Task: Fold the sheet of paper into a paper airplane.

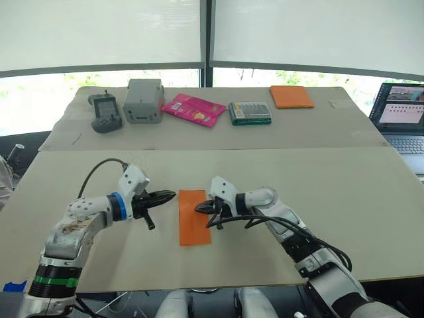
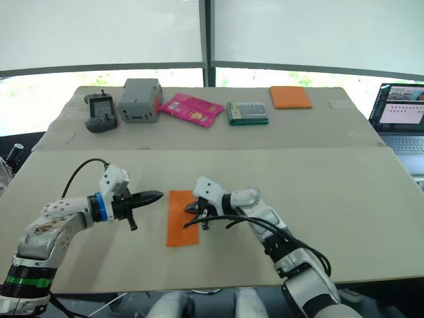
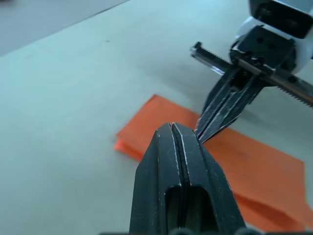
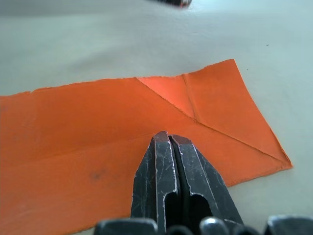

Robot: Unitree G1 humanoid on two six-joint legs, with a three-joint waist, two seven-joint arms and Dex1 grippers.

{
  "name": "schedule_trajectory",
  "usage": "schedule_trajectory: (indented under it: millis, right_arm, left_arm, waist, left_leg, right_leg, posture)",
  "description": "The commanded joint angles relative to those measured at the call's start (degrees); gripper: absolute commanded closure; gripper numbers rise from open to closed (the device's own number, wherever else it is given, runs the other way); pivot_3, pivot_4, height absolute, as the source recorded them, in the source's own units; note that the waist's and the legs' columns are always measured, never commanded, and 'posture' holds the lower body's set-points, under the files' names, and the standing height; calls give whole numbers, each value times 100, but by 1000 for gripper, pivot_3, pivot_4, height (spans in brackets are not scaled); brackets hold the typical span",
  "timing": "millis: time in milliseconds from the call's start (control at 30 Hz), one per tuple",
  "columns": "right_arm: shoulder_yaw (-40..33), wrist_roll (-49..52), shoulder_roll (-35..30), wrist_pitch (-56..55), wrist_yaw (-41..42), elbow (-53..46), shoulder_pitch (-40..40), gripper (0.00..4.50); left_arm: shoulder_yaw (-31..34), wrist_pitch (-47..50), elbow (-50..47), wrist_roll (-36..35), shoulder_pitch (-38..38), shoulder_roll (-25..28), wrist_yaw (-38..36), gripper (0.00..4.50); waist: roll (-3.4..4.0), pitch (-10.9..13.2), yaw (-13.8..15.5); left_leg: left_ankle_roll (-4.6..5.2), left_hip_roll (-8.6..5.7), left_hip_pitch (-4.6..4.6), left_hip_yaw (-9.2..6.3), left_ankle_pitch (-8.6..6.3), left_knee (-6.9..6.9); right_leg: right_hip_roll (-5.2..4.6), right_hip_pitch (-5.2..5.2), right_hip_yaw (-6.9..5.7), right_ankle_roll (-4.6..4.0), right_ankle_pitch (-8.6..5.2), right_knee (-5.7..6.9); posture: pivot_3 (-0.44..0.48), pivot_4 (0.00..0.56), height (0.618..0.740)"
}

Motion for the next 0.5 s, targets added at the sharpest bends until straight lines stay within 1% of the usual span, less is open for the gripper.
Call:
schedule_trajectory:
  millis: [33,267,400,500]
  right_arm:
    - [29,-213,-137,153,-92,62,-3,4454]
    - [-141,-34,-335,352,-118,-368,93,4454]
    - [-346,72,-301,342,-320,-482,131,4454]
    - [-423,-16,-236,145,-561,-250,66,4454]
  left_arm:
    - [-325,-73,-47,137,-128,-96,29,4500]
    - [-1086,-347,121,681,-125,-46,-105,4500]
    - [-1293,-476,119,839,-17,-2,-171,4500]
    - [-1324,-529,150,894,-10,-4,-170,4500]
  waist:
    - [0,0,1]
    - [0,0,37]
    - [0,0,32]
    - [0,0,29]
  left_leg:
    - [0,0,-1,0,0,0]
    - [-1,-4,-5,0,1,0]
    - [-1,-3,-14,0,1,0]
    - [-1,-1,-12,0,1,0]
  right_leg:
    - [1,-2,0,0,0,0]
    - [-2,-2,0,0,0,-3]
    - [-1,-11,0,0,0,-5]
    - [-1,-9,0,0,0,-3]
  posture:
    - [0,150,740]
    - [0,150,740]
    - [0,150,740]
    - [0,150,740]
